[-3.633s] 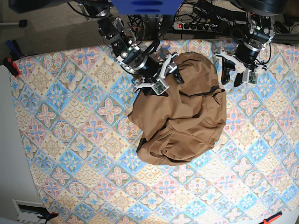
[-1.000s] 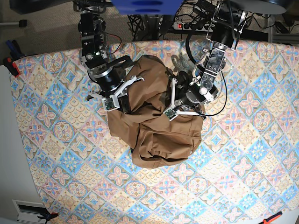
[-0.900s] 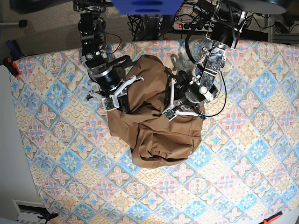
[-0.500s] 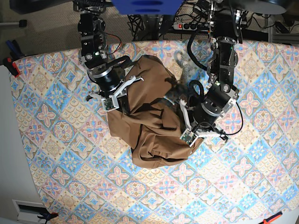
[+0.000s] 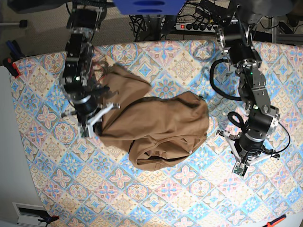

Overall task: Layout the t-shirt on the table in an organized manner, then fold the t-shirt properly
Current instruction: 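Regrasp the shirt with both grippers near its center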

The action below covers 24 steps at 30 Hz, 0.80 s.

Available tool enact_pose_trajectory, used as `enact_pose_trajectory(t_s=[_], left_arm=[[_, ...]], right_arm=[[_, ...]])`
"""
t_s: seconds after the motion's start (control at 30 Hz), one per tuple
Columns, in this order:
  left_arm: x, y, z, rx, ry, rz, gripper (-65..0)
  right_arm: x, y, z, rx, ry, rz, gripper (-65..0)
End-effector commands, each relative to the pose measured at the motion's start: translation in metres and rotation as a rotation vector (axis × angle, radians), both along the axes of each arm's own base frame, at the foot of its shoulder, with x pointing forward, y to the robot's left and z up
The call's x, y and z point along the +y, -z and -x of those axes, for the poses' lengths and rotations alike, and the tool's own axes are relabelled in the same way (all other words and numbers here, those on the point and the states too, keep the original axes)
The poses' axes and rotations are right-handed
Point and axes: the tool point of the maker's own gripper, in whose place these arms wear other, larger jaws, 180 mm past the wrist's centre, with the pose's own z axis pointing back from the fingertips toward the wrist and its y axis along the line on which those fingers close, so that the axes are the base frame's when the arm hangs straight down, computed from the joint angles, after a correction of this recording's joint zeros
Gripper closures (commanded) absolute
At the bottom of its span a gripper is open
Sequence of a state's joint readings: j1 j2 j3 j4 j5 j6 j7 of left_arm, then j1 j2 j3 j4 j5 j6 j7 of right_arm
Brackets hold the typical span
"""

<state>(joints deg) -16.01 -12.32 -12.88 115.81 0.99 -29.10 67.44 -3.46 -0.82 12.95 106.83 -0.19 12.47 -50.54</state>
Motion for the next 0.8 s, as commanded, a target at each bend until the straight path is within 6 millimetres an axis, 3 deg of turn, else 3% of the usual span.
enact_pose_trajectory(t_s=[0.0, 0.17, 0.3, 0.43, 0.53, 0.6, 0.7, 0.77], left_arm=[[-0.002, -0.005, 0.002, -0.023, 0.016, -0.009, 0.0], [-0.015, 0.029, 0.027, 0.045, 0.09, -0.025, 0.0], [-0.051, 0.049, 0.036, 0.088, 0.206, -0.039, 0.0], [-0.091, 0.057, 0.037, 0.103, 0.289, 0.006, -18.3], [-0.12, 0.063, 0.035, 0.126, 0.353, 0.022, -18.2], [-0.136, 0.081, 0.034, 0.184, 0.399, -0.005, -18.2], [-0.155, 0.126, 0.044, 0.317, 0.465, -0.096, -18.1], [-0.164, 0.142, 0.05, 0.358, 0.501, -0.175, -18.1]], right_arm=[[0.001, -0.016, -0.009, -0.04, -0.006, -0.002, 0.0], [0.0, -0.033, -0.024, -0.063, -0.004, 0.005, 0.0], [0.001, -0.035, -0.025, -0.07, -0.007, 0.005, 0.0], [0.001, -0.035, -0.025, -0.07, -0.007, 0.005, 0.0], [0.008, -0.033, -0.024, -0.067, -0.027, 0.005, 0.0], [0.019, -0.033, -0.024, -0.065, -0.058, 0.005, 0.0], [0.032, -0.033, -0.023, -0.068, -0.093, 0.005, 0.0], [0.034, -0.033, -0.023, -0.068, -0.099, 0.005, 0.0]])
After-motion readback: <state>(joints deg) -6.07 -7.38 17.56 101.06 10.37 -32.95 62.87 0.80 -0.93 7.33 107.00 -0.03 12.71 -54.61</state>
